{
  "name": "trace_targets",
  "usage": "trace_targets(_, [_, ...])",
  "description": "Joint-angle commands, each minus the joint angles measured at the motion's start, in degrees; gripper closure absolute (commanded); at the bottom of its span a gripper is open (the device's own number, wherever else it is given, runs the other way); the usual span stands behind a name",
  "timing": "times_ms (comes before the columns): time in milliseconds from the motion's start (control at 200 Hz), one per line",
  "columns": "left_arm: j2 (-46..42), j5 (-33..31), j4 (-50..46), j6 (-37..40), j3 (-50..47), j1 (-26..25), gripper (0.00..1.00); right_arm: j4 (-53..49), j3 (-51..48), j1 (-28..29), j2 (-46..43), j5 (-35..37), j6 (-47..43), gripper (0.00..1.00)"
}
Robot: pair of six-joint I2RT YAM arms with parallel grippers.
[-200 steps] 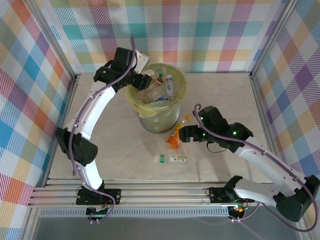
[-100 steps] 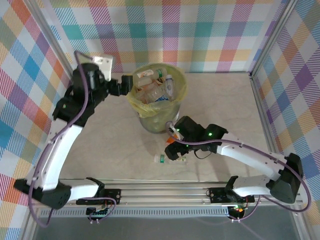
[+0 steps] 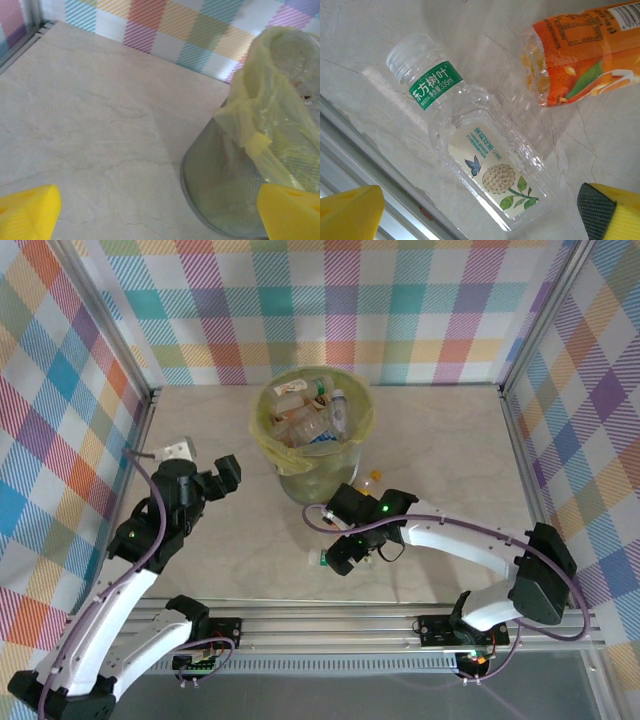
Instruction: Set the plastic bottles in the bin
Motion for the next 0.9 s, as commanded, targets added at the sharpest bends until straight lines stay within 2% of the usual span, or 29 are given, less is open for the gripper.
trace_targets(0, [-3.6,-4.9,1.3,-4.0,-2.0,0.4,0.00,1.3,-1.8,0.4,1.1,0.8,-2.1,0.00])
trace_targets(215, [-7.3,-8.7,1.9,-5.2,-4.0,0.4,0.00,4.5,-4.2,0.4,3.0,1.4,-3.8,0.00])
trace_targets(740, [-7.2,-10.0,1.3,-5.1,-4.0,0.5,0.00,6.2,-5.2,0.4,7.5,0.9,-3.8,0.00])
trace_targets(895, [-7.2,-10.3,1.2,-5.0,-4.1,0.4,0.00,5.7,-5.4,0.6,8.1,0.0,-3.0,0.04])
